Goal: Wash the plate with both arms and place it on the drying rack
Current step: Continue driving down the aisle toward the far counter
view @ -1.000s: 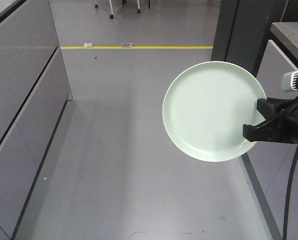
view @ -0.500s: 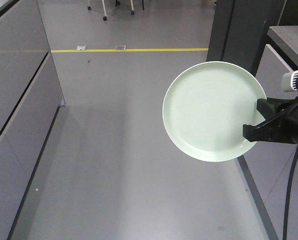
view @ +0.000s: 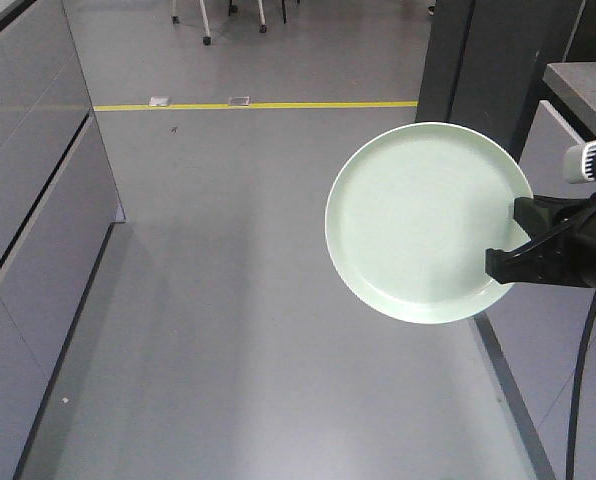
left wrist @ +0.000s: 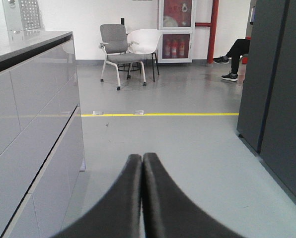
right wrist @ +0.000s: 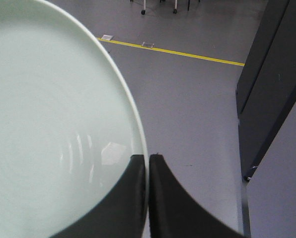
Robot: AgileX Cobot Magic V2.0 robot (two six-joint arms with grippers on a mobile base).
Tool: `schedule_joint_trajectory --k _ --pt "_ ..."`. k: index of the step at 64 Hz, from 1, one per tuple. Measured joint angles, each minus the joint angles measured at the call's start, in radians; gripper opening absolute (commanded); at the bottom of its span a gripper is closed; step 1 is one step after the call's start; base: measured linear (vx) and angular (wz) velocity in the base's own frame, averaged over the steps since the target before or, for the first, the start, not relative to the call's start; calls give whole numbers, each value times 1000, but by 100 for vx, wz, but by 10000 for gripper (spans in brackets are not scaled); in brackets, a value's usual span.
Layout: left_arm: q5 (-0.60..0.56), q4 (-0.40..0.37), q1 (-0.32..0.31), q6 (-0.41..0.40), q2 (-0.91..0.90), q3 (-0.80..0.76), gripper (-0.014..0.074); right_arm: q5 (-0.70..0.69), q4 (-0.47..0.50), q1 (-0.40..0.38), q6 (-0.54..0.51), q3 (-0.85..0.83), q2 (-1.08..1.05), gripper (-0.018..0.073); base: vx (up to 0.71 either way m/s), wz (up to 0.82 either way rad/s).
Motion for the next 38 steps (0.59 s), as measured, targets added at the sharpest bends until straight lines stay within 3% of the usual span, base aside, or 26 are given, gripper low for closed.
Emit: schedule_joint_trajectory --k 38 --pt "0 0 0 0 0 0 -6 0 0 0 0 0 0 -10 14 2"
